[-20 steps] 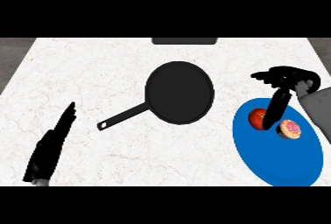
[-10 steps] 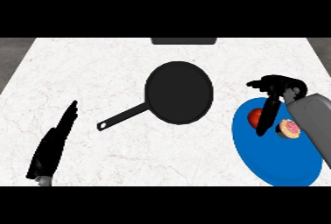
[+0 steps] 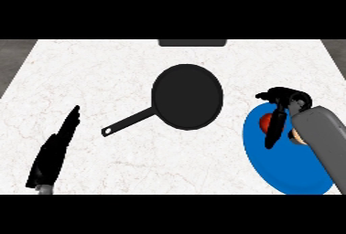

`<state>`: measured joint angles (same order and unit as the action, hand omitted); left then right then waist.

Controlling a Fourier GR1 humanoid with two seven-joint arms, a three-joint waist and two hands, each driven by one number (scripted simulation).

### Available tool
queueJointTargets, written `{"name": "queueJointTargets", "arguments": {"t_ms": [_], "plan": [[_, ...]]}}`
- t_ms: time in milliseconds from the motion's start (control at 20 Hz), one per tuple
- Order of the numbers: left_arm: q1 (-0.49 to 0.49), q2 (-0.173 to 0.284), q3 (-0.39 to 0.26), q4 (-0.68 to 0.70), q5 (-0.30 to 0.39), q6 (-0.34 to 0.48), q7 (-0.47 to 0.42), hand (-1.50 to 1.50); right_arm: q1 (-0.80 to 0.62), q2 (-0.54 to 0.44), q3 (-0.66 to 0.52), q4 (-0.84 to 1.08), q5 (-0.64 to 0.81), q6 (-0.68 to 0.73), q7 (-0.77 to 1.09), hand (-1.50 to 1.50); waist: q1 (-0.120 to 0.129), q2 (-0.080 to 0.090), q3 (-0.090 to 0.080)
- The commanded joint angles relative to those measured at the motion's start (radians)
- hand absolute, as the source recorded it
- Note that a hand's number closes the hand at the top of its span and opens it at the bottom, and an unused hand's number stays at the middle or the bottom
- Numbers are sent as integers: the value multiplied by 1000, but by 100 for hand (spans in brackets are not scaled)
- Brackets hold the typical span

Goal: Pick the tomato from the plate and place it in the pan

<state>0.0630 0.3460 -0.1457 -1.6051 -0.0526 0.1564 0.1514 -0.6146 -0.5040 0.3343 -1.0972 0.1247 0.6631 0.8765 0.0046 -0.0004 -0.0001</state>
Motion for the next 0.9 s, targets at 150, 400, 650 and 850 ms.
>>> {"name": "queueJointTargets", "arguments": {"t_ms": [150, 400, 650, 850], "plan": [[37, -43, 14, 53, -51, -6, -74, 0, 64, 4, -48, -40, 80, 32, 14, -150, -6, -1, 0], [-41, -54, 50, 48, -46, -60, -17, 0, 21, 54, -90, 119, 193, 16, -122, -150, 1, 2, 0], [-20, -61, 78, 44, -64, -66, -21, 0, 86, 118, -128, 2, 201, -31, -85, 150, -4, 0, 0], [36, -35, 112, -36, -31, -118, 0, 0, 98, 122, -172, 105, 218, -43, -182, 150, 3, 1, 0]]}}
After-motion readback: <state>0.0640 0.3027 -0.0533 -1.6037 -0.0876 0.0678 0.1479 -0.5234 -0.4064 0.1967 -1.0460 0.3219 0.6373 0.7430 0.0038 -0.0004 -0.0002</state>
